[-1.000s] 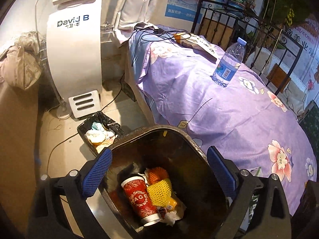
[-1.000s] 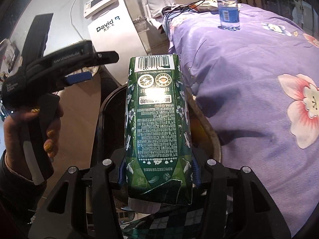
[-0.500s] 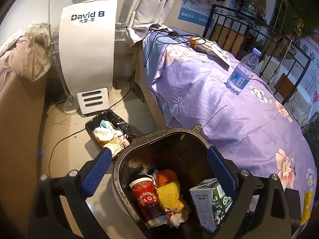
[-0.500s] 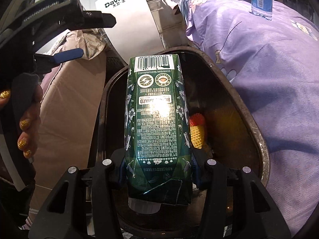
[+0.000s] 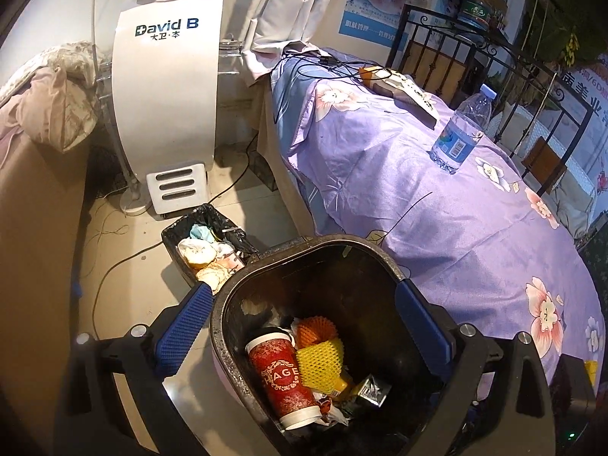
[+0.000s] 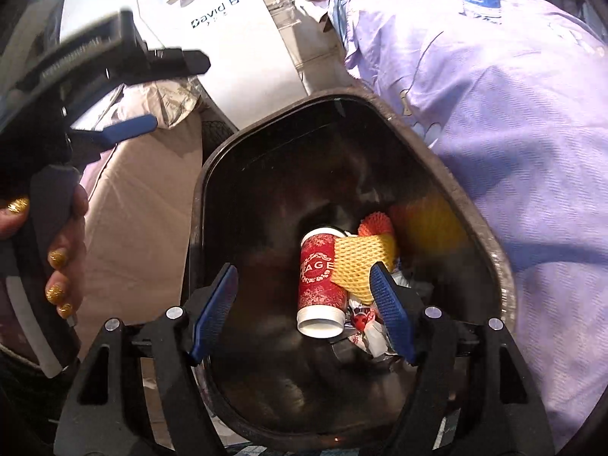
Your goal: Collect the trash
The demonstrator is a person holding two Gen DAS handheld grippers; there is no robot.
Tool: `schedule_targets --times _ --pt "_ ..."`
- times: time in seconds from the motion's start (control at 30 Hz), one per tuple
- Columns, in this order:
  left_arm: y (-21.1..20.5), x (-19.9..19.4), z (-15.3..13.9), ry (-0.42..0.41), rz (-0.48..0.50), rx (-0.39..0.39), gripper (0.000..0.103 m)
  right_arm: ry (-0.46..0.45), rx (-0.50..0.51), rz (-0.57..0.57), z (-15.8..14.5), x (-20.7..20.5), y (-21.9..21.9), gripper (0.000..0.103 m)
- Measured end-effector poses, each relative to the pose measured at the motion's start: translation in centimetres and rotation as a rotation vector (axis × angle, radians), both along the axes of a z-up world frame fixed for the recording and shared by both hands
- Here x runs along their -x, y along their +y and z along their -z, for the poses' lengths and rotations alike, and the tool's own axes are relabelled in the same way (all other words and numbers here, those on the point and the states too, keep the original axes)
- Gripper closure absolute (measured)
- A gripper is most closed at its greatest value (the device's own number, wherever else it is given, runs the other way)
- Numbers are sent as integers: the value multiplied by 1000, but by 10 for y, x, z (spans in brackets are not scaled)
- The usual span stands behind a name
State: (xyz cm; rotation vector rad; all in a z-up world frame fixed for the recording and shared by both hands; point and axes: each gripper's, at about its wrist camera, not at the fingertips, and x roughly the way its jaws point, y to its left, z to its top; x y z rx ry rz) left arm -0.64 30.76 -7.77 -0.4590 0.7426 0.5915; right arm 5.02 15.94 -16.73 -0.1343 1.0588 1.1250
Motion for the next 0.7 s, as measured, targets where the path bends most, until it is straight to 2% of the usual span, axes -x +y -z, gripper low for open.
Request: schedule_targets --times 0.13,0.23,0.37,0.43,0.47,0.53,0.7 --pt "-8 -1 -5 -6 23 -30 7 -86 -45 46 -20 5 -26 21" --pt "-22 -1 -10 -24 36 -67 6 -153 -73 97 -34 6 -52 20" --pt "-55 -9 -17 -47 110 -106 6 -257 -98 224 -56 1 -92 18" --pt "-78 -15 -22 -53 156 -138 6 -329 -120 308 -70 0 -116 12" --pt "-90 -18 -25 -63 182 -156 6 -364 -129 353 -77 0 -128 6" --pt "-115 -22 -35 -102 234 -191 6 -446 -142 451 -92 1 -152 6" --pt "-176 -25 -66 -229 333 -266 6 -593 -153 599 -129 6 -203 6"
